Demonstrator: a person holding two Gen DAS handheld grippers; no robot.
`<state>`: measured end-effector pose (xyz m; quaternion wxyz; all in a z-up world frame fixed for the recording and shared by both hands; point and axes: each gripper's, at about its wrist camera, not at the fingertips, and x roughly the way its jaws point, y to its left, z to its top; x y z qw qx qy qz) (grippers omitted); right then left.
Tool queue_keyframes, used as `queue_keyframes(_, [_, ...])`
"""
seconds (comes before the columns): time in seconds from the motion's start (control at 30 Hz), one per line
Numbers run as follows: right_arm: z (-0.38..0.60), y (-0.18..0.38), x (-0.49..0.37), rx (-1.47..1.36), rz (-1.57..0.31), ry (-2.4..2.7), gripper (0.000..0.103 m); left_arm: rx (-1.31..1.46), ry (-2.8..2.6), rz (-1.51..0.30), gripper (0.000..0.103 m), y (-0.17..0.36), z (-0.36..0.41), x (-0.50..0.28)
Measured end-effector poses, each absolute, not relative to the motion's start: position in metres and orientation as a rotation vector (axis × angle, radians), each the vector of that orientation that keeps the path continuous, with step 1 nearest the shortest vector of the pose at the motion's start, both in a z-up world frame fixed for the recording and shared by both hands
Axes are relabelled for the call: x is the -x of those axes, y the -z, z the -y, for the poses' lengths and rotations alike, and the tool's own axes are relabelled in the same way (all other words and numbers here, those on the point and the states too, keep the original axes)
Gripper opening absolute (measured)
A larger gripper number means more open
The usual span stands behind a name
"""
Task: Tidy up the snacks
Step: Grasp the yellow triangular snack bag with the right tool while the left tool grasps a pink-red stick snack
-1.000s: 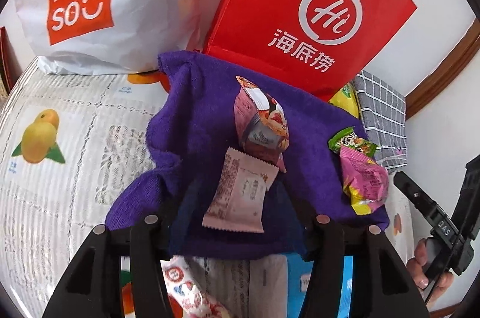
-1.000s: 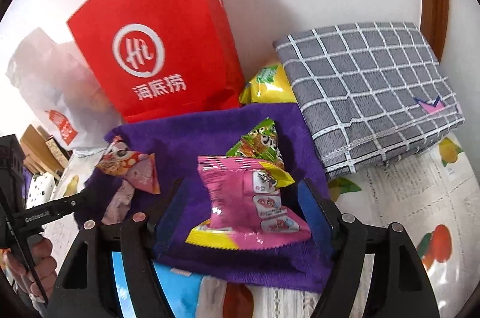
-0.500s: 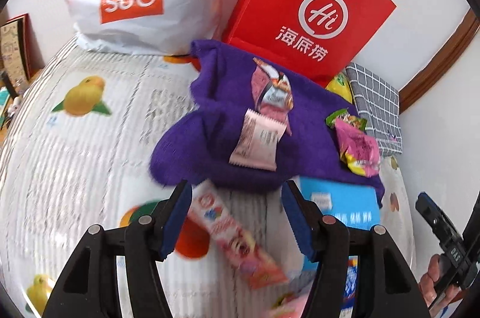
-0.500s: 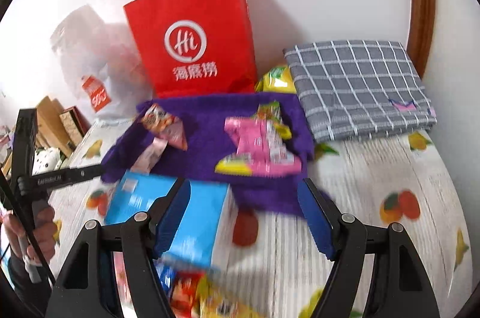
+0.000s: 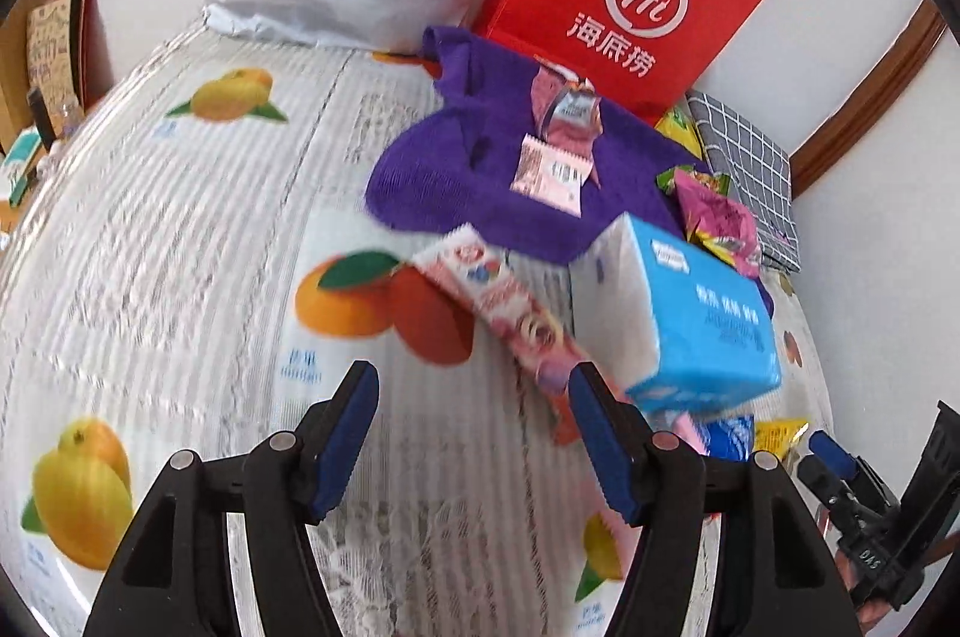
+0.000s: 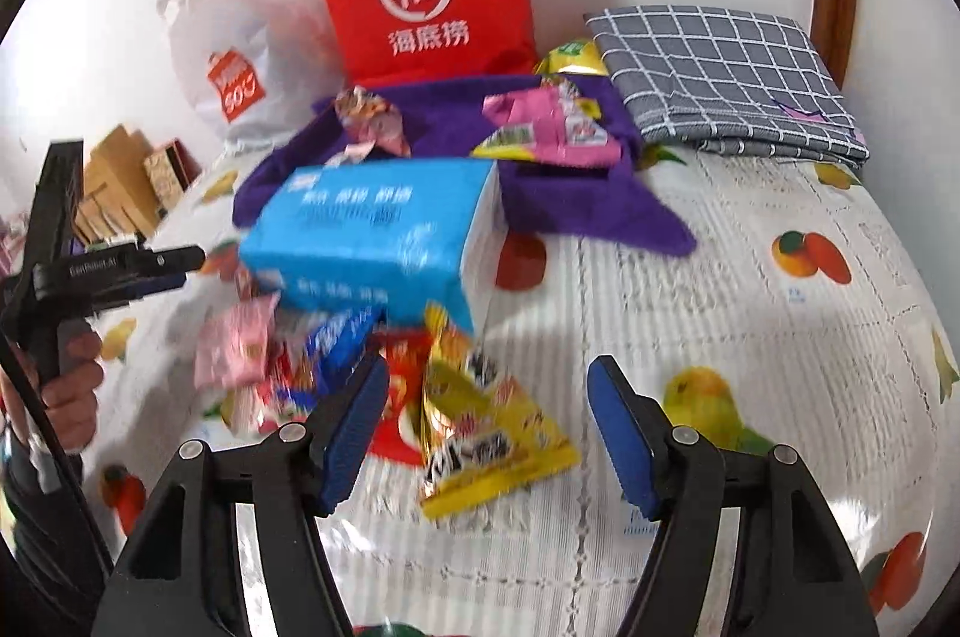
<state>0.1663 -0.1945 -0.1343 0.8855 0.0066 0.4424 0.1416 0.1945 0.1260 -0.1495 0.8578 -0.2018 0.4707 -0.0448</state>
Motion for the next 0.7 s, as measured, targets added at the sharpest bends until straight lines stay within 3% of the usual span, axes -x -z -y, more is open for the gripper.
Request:
queue_keyframes(0.6, [0.184, 0.170, -0.178, 0.038, -0.953, -0.295, 0.061, 0.347, 0.169, -0.900, 0.065, 0.164, -0.102, -0.173])
queue_keyframes(0.63, [0.184, 0.171, -0.178, 0.042, -0.950, -0.293, 0.059, 0.341, 0.164, -0.907, 0.065, 0.165, -0.102, -0.173])
queue_keyframes(0.67, [0.184, 0.171, -0.178, 0.044, -0.941, -0.293, 0.049, 0.335, 0.161, -0.911, 0.065, 0.167, -0.101, -0.174])
queue_keyframes(0.7, [0.184, 0.169, -0.177, 0.050, -0.934, -0.296, 0.048, 0.332, 0.161, -0.905, 0.065, 0.166, -0.101, -0.173])
